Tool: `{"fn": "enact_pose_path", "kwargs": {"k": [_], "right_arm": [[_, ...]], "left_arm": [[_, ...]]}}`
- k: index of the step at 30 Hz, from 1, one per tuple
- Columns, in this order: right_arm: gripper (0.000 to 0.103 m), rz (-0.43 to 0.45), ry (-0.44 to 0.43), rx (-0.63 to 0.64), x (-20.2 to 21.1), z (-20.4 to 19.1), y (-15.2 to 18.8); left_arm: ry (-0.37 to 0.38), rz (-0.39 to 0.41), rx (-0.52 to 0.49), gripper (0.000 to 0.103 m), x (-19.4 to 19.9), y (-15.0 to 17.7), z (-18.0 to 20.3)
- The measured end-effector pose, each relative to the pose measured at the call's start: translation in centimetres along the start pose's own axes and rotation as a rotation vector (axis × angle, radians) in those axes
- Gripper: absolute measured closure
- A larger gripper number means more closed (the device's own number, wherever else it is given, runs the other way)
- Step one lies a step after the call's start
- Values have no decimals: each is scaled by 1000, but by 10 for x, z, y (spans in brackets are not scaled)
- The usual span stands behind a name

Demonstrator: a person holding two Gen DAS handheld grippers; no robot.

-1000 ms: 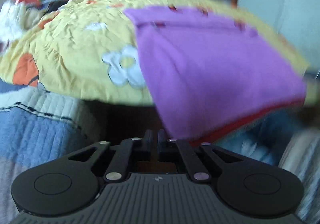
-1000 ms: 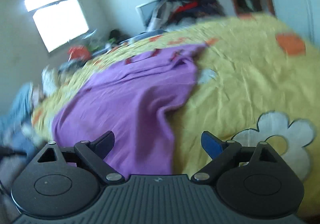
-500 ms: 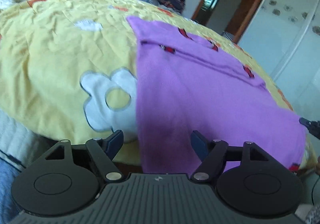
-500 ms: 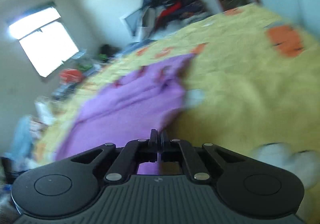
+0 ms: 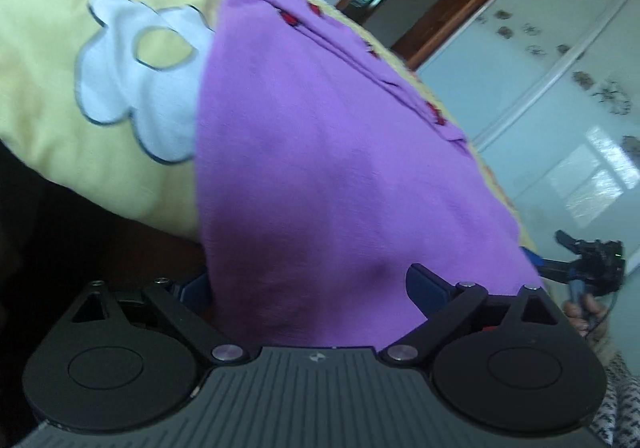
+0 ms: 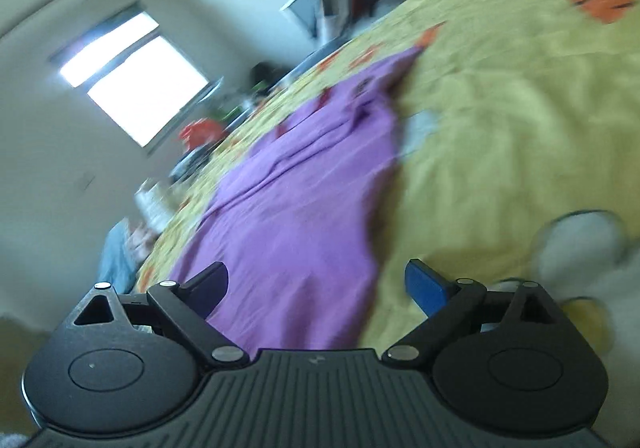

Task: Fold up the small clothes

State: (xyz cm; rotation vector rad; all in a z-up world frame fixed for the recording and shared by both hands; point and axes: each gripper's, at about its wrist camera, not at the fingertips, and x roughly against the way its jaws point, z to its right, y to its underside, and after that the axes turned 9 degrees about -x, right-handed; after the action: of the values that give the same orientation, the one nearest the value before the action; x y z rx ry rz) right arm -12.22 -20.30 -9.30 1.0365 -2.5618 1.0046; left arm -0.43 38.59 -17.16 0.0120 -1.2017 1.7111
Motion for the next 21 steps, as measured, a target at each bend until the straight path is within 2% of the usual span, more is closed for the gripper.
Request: {"fn": "enact_pose_path", "kwargs": {"k": [2, 3, 4, 5, 8, 10, 13, 17, 18, 21], "right_arm": [[28, -45, 10, 50, -12, -11, 4], [72, -63, 34, 45, -16, -14, 6], [97, -100, 76, 43, -22, -14, 7], [97, -89, 90, 61, -25, -15, 10], [97, -96, 94, 82, -22, -22, 16], [97, -62, 93, 98, -11, -29, 21], [97, 5, 58, 90, -12, -29, 9], [97, 81, -3, 50, -12, -32, -7], [97, 97, -18, 44, -12, -33, -11], [97, 152, -38, 40, -14, -40, -22]], "left_arm": [[-7, -2, 27, 17, -7, 1, -4], [2, 3, 42, 24, -9, 2, -6], [0, 9, 55, 45, -10, 2, -7], [-1, 0, 65, 66, -11, 1, -8], [-19, -13, 56, 92, -8, 1, -6], [-42, 4, 45, 96, 2, 1, -2], [-47, 53, 15, 97, 19, -1, 10], [-23, 126, -23, 98, 38, -14, 24], [-5, 144, -31, 98, 40, -19, 27], [-14, 194, -60, 98, 47, -41, 36]]}}
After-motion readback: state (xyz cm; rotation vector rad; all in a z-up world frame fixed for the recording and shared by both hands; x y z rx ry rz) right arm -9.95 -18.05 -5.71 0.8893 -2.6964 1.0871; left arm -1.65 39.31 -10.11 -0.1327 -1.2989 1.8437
